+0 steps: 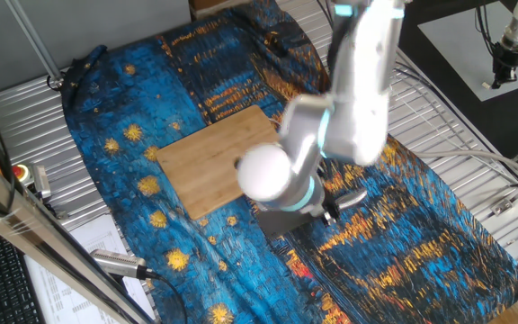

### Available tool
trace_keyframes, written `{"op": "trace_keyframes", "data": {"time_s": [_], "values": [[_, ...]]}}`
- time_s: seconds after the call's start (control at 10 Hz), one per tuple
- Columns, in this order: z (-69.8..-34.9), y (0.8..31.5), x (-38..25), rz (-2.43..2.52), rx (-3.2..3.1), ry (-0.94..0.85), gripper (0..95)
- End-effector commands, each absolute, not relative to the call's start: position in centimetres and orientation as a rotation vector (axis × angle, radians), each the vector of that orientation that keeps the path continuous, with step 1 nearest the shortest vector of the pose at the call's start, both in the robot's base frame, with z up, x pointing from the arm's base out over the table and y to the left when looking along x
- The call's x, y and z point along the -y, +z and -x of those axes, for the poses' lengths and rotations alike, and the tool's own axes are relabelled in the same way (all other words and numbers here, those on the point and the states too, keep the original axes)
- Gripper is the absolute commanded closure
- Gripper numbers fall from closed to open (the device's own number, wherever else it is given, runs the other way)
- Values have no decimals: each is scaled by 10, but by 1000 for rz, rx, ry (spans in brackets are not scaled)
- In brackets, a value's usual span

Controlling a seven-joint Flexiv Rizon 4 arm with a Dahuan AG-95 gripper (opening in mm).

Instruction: Put the knife on the cutting board

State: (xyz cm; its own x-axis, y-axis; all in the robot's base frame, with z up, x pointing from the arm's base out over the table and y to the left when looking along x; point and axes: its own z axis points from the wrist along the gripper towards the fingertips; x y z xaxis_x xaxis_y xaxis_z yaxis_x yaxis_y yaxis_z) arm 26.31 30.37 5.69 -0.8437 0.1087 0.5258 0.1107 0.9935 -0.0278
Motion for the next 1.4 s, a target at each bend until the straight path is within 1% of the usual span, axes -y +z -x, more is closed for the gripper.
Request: {"op": "trace_keyframes", "data": {"time_s": [0.1,0.5,0.9,1.1,1.4], "values": [[-265,52,-308,143,2586,-8,950],[-270,55,-307,139,2590,-12,950],[-286,64,-305,127,2577,-26,950],[-299,73,-303,117,2570,-46,950],[-302,82,-303,105,2569,-62,950]]}}
